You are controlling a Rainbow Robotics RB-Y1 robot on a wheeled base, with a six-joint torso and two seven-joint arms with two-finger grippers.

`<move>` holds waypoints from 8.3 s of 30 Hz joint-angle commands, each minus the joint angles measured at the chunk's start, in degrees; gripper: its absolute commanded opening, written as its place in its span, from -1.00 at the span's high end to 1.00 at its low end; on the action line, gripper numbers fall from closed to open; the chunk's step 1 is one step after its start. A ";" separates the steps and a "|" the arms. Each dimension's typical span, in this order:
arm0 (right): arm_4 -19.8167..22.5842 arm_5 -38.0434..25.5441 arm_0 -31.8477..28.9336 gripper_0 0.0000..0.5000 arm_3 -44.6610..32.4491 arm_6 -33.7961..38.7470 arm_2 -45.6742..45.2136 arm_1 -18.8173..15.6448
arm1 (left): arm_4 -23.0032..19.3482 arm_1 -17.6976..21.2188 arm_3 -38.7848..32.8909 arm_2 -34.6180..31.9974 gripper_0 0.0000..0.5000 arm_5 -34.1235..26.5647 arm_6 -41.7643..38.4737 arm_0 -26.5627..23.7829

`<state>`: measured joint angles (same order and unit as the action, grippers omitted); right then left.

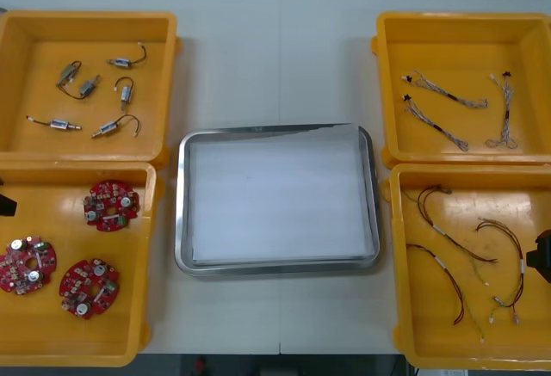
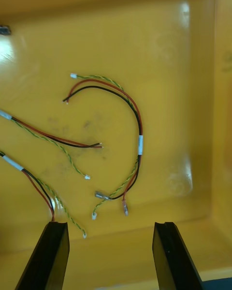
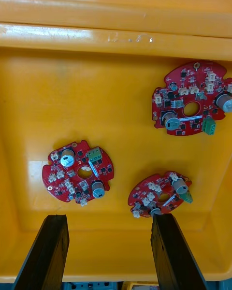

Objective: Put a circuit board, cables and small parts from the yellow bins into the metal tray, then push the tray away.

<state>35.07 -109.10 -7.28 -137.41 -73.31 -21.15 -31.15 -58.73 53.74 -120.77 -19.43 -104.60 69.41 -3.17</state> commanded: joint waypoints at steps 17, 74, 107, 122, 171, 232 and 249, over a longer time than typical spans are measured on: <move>-0.18 23.67 -7.75 -1.00 13.93 -7.02 0.23 -2.16 | 1.60 2.07 1.76 -2.02 -1.00 20.14 19.19 15.83; 1.40 26.39 -8.02 1.00 17.27 -9.13 0.49 -2.24 | 11.18 1.99 15.12 13.27 -1.00 34.91 18.66 10.90; 15.64 -0.90 4.90 1.00 -11.04 -8.25 -1.79 -15.08 | 10.30 3.66 14.59 11.34 1.00 28.31 17.52 6.51; 19.07 -0.90 12.55 1.00 -11.21 -8.96 6.82 -19.12 | 7.23 4.09 2.20 5.01 1.00 4.76 9.52 -2.10; 19.77 -0.90 13.17 1.00 -11.21 -10.89 7.09 -19.21 | 13.64 -15.42 5.10 59.50 1.00 13.55 -27.39 -41.74; 21.97 -0.90 28.90 1.00 -11.21 -11.15 23.26 -20.26 | 14.08 -15.33 0.27 50.36 -1.00 0.01 -26.43 -41.39; 12.21 -0.90 47.36 1.00 -1.54 -22.05 44.70 -7.78 | 8.63 -6.63 6.77 34.10 -1.00 -5.00 -25.46 -41.65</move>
<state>50.16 -109.83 37.18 -139.86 -90.24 20.93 -42.75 -49.10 43.00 -115.81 17.83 -109.07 41.57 -42.66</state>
